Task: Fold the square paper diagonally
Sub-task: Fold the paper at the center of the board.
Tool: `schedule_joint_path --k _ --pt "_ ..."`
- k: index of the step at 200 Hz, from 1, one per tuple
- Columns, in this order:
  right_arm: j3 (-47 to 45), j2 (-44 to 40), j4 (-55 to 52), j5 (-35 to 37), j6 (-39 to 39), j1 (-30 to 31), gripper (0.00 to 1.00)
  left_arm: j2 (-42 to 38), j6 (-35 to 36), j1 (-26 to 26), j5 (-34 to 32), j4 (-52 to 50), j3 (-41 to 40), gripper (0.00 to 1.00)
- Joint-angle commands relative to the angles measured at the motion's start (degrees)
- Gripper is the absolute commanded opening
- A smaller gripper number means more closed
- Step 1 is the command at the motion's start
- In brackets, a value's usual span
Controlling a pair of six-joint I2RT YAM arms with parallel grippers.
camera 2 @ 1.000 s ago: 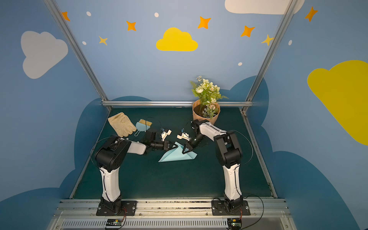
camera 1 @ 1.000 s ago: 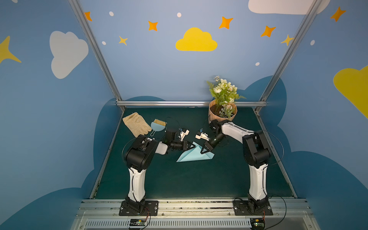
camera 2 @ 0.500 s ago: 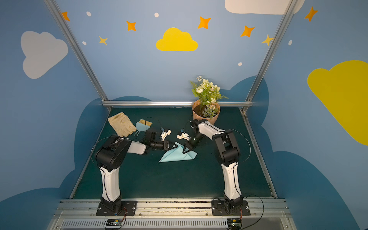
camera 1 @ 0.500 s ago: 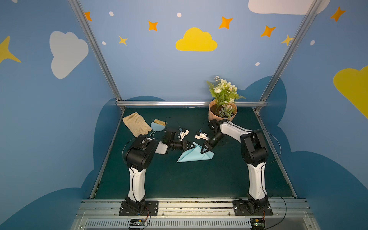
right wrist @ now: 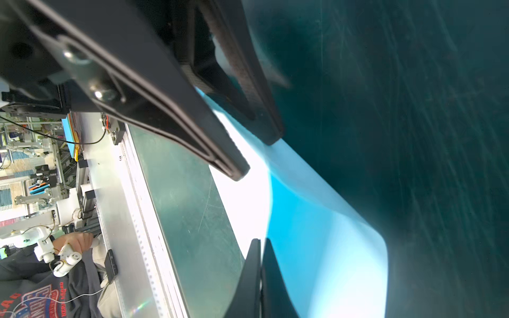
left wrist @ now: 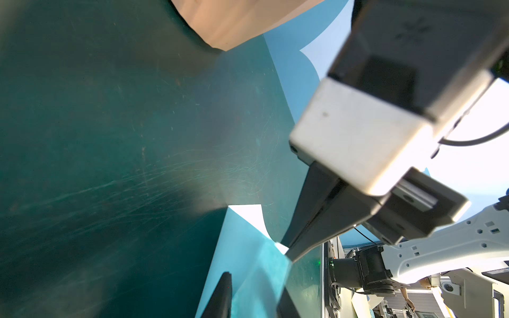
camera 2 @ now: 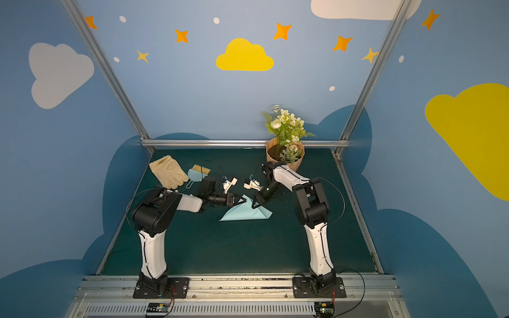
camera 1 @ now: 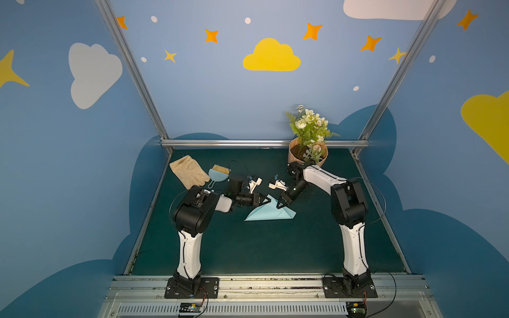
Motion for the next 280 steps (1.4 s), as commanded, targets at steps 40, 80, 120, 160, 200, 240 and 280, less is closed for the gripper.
schedule_joint_path --k 40,80,120,160,200,240,280 --pt "1.8 1.2 -2.6 -0.6 -3.2 -0.2 0.0 2.4 0.5 0.2 1.7 -0.5 1.6 0.27" --pt "3.4 2.7 -3.1 0.2 -3.5 -0.8 0.0 3.0 0.6 0.2 2.7 -0.5 2.2 0.27" --pt "5.8 4.6 -4.3 1.4 -4.0 -0.9 0.0 3.3 0.6 0.2 3.3 -0.7 2.6 0.27" --pt "6.4 4.5 -4.2 0.9 -5.4 -0.8 0.0 3.3 1.9 0.3 3.6 -3.2 3.5 0.29" --pt "6.4 4.3 -5.3 0.2 -8.3 -0.8 0.0 3.9 2.9 0.3 4.1 -4.7 4.7 0.29" --pt "6.2 4.1 -5.7 0.1 -9.6 -0.7 0.0 4.7 2.9 0.4 4.9 -4.9 5.7 0.29" --pt "7.7 4.5 -5.9 -0.3 -9.7 -0.3 0.0 5.0 2.9 0.3 5.2 -5.0 5.8 0.28"
